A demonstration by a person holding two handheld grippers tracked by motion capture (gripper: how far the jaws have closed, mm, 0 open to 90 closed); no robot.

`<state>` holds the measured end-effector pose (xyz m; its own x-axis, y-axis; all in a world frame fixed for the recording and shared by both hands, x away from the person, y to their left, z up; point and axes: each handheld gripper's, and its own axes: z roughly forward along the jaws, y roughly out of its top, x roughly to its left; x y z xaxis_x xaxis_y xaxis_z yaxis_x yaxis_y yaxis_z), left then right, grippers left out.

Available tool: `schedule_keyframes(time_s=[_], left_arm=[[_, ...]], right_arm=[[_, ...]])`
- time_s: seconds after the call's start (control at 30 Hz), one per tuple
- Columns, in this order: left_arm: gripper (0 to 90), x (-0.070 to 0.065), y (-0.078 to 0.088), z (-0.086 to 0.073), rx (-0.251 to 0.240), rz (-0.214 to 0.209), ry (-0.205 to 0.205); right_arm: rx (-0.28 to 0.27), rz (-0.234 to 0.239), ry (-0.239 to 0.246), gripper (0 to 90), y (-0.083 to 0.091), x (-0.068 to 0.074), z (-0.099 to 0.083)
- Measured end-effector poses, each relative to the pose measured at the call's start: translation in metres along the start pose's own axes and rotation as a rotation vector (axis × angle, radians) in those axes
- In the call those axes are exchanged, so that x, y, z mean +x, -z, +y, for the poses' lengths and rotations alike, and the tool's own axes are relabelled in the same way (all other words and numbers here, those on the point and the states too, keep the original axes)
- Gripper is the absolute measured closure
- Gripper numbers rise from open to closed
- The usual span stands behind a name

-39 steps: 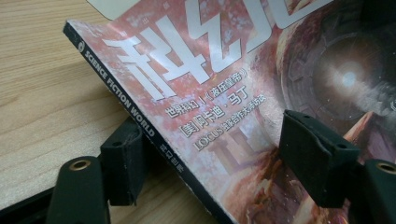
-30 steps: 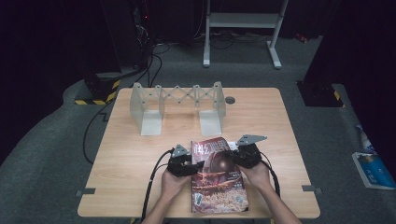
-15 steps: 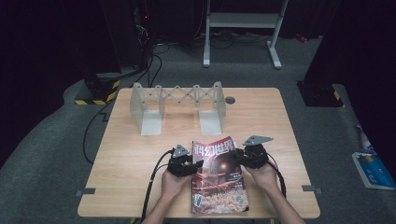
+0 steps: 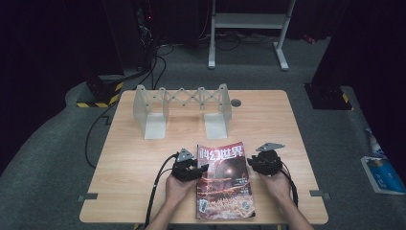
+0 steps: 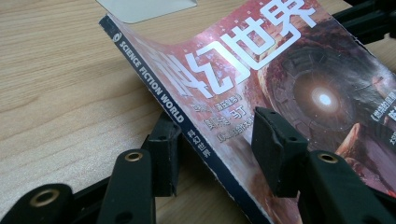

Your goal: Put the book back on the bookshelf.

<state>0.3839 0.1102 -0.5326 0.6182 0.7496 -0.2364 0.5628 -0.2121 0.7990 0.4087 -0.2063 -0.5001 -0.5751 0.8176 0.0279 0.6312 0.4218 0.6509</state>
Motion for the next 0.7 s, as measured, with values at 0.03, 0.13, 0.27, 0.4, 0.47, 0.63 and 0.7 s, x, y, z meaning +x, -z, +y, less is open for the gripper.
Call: schedule_keyframes(time_s=[0.03,0.13,0.27,0.4,0.47,0.63,0.7], left_arm=[[53.6,0.0,0.0,0.0,-0.002,-0.002,0.004],[53.6,0.0,0.0,0.0,0.0,-0.003,0.003],[53.7,0.001,0.001,0.002,0.003,-0.014,0.008],[53.0,0.002,0.0,0.003,0.017,-0.022,0.016],[50.9,0.003,0.0,0.005,0.033,-0.026,0.016],[48.3,0.005,-0.002,0.008,0.045,-0.038,0.025],[44.3,0.003,-0.004,0.013,0.078,-0.038,0.01]], right_arm=[[0.006,-0.003,-0.001,70.9,-0.002,0.0,0.0],[0.019,0.004,-0.004,71.5,-0.007,0.003,0.001],[0.032,0.008,0.005,73.0,-0.011,0.007,0.003],[0.035,0.012,0.004,74.6,-0.013,0.006,0.003],[0.037,0.011,0.017,75.4,-0.013,0.007,0.004],[0.038,0.013,0.033,76.5,-0.014,0.008,0.004],[0.033,0.016,0.041,76.8,-0.014,0.008,0.004]])
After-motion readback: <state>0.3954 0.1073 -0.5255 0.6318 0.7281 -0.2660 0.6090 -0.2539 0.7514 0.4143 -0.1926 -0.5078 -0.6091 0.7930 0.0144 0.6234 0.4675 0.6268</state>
